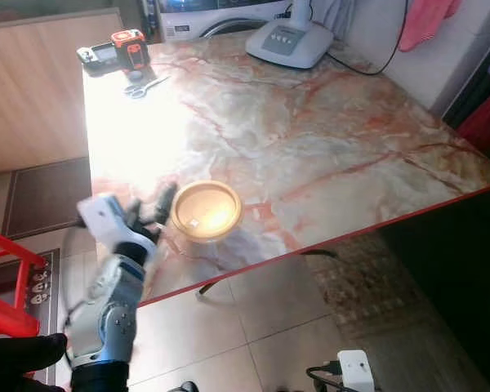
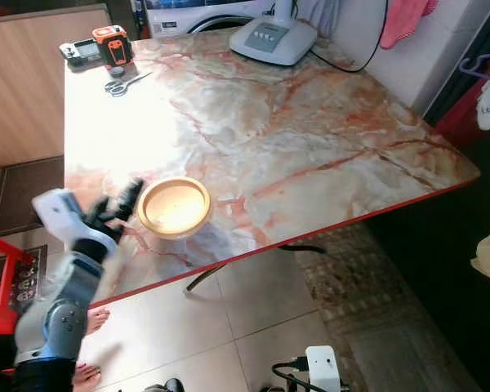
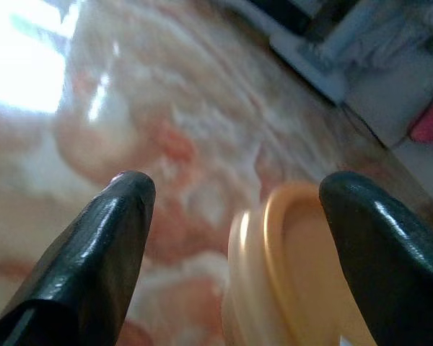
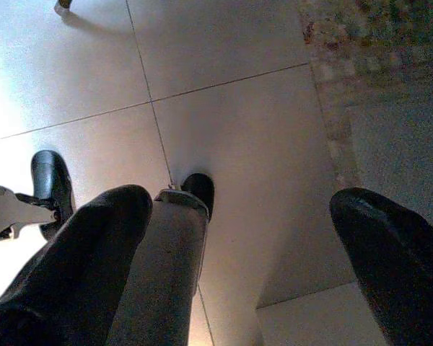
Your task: Restocking fridge
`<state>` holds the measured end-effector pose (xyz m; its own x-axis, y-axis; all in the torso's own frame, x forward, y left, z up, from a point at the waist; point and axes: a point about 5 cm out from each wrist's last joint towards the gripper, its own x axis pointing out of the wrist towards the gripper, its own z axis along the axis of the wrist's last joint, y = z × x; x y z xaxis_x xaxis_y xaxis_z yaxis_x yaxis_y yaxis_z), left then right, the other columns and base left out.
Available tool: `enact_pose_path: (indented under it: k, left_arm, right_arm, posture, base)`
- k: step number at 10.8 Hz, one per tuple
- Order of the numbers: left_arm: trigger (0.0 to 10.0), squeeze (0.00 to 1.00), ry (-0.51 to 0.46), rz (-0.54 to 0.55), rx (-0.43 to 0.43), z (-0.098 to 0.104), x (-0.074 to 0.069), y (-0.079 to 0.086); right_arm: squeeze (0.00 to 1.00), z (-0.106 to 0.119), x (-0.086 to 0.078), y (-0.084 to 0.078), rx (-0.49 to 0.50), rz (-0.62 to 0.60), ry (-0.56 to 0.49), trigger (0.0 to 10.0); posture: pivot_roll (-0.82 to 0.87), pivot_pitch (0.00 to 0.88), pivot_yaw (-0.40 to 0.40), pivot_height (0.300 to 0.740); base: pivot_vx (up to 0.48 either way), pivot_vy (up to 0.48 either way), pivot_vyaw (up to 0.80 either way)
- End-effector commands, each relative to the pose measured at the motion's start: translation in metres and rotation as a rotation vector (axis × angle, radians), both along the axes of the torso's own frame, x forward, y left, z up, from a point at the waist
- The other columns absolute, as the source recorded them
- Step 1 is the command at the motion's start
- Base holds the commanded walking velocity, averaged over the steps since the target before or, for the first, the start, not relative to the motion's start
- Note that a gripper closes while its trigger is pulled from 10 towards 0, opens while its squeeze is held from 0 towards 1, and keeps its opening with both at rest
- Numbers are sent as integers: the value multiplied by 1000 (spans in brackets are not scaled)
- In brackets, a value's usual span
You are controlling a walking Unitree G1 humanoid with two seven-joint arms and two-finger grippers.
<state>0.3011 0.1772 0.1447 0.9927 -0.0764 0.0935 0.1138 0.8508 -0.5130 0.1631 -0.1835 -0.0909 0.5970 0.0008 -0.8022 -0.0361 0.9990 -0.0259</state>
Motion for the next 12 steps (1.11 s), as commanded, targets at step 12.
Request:
enact_pose_path:
  k: [12]
  left_arm:
    - [10000, 0, 37, -193, -121, -12, 13, -22]
  right_arm:
    - [0, -3, -7, -1, -2, -7, 21, 10000]
  posture:
    - [-104, 163, -43, 740]
  base:
    - [0, 0, 0]
